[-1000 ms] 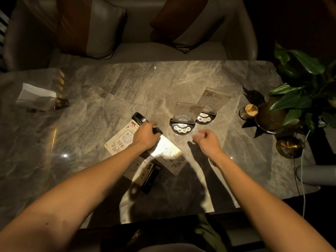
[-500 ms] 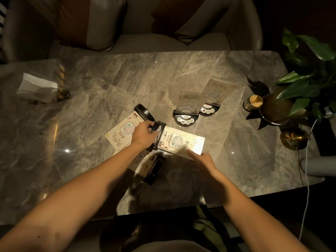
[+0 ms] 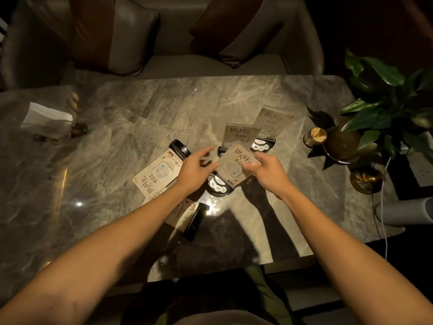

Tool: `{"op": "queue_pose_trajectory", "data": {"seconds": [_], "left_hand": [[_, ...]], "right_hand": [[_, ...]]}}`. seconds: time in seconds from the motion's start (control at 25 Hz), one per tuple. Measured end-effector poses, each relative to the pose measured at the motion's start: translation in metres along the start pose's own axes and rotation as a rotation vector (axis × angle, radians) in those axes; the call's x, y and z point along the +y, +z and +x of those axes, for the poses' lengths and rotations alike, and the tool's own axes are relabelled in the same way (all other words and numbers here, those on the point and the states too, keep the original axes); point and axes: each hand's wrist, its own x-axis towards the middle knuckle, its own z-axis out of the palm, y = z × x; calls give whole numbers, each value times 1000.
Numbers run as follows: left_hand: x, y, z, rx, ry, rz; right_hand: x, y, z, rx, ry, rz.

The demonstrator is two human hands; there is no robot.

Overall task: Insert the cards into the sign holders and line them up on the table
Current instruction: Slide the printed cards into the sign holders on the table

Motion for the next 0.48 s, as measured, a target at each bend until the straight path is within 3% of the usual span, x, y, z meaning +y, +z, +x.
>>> {"op": "queue_pose_trajectory", "data": {"seconds": [0.2,0.48], "left_hand": [[14,5,2,31,100,-8],[-6,-2,-8,21,43,-44]], "right_hand": [[-8,3,12,-49,-164,-235],[-2,22,2,14,-107,-74]]}}
